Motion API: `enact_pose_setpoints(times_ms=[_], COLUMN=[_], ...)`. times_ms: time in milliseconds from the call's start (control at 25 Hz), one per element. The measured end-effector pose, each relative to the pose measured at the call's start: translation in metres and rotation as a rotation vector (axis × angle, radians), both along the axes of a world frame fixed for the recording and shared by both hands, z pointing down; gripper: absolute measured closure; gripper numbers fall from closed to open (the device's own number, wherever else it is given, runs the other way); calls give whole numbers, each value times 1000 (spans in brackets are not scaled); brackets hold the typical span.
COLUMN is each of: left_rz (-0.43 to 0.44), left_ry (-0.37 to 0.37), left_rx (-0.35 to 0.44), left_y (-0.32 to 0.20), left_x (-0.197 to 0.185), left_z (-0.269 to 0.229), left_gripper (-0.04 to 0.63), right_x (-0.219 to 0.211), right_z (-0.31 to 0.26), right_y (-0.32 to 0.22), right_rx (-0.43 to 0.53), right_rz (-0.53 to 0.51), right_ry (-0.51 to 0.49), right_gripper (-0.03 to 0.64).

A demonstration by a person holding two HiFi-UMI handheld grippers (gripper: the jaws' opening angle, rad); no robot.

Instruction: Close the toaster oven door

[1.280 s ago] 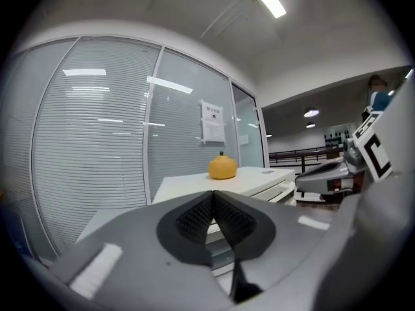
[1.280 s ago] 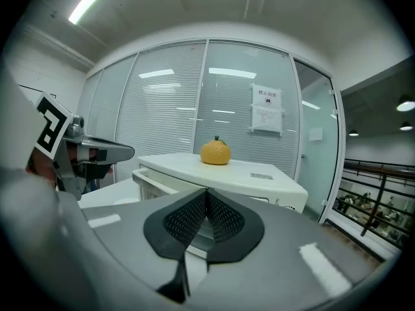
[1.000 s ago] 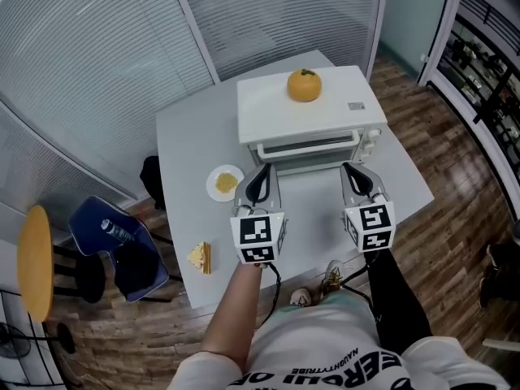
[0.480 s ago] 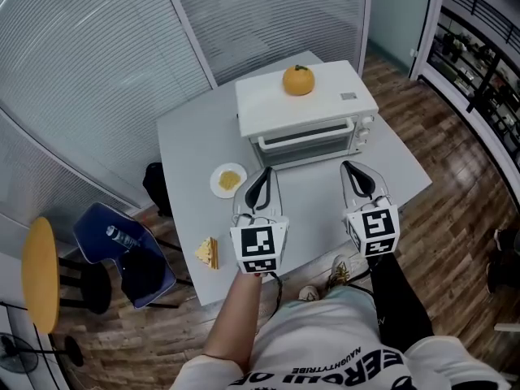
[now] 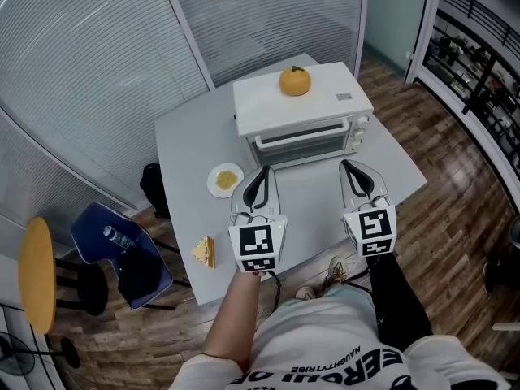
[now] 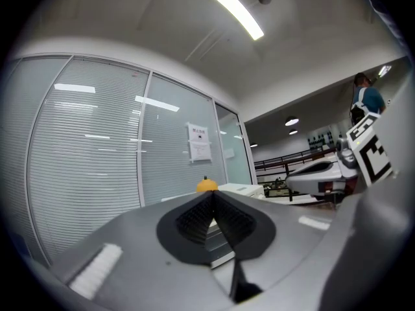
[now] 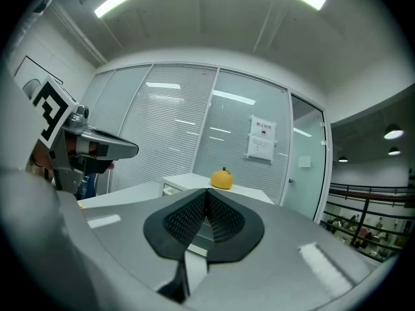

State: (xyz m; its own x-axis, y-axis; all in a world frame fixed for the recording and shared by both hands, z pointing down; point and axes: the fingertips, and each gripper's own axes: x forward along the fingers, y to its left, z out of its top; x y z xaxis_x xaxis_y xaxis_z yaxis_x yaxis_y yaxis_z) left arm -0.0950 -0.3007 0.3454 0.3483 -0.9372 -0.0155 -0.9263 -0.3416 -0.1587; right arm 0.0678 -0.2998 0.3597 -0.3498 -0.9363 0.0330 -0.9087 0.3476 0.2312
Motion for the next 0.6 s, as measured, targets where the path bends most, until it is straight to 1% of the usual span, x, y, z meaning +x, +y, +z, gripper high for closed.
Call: enact_pose_setpoints(times_ms=[360, 600], left_rz=[3, 13], left_ry=[-2, -8], left_rx=[-4, -7], left_y=[0, 2], left_x=[4, 9], left_z=[0, 2], left_gripper=[537, 537], right_x=[3, 5], right_z=[2, 3], right_y=[-1, 3], right_rx=[-7, -5], right_rz=[-6, -7], right_ry=[-8, -31], right_gripper=[614, 614])
